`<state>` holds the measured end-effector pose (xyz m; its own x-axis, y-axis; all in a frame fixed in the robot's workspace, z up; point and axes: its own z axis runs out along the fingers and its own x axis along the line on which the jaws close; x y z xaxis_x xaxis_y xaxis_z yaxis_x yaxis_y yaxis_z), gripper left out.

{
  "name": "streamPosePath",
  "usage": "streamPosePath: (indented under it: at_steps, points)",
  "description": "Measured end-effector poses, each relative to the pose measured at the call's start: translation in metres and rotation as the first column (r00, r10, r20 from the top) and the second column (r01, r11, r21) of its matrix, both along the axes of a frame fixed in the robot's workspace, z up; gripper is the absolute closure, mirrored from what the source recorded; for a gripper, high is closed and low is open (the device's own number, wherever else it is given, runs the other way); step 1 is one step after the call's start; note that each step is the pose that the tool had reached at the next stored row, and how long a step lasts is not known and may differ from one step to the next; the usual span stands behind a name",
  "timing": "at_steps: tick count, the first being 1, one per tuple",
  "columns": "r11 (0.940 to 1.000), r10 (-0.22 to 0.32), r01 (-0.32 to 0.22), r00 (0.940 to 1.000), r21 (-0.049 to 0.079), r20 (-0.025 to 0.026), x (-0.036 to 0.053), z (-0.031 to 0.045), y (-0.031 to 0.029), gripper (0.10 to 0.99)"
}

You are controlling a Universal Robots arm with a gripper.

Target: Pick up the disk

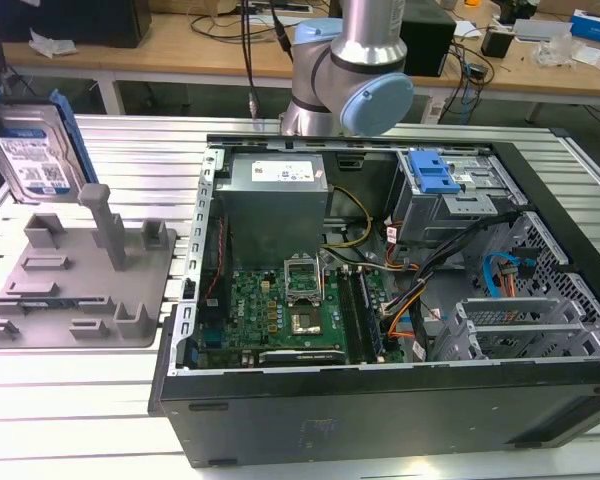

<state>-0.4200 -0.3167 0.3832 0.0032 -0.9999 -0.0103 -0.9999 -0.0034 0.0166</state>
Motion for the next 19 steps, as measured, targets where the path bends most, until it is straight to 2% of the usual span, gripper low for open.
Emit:
streamPosePath:
  at_steps: [2,4,5,11,13,17,19]
  points:
    - [1.0000,0.000,0.000,1.0000,0.000,-0.0001,0.0000,0.0091,-0.0001,0.718]
    - [1.0000,0.000,0.000,1.0000,0.000,0.0000,0.0000,0.0208,-0.0002,0.718]
    - [1.0000,0.000,0.000,1.0000,0.001,0.0000,0.0000,0.0293,-0.0004,0.718]
    - [1.0000,0.000,0.000,1.0000,0.001,0.0000,0.0000,0.0599,-0.0007,0.718]
    - [1.0000,0.000,0.000,1.0000,0.002,0.0001,0.0000,0.0759,-0.0008,0.718]
    - [1.0000,0.000,0.000,1.0000,0.003,0.0000,0.0000,0.0946,-0.0012,0.718]
    - [1.0000,0.000,0.000,1.0000,0.003,0.0001,0.0000,0.0970,-0.0013,0.718]
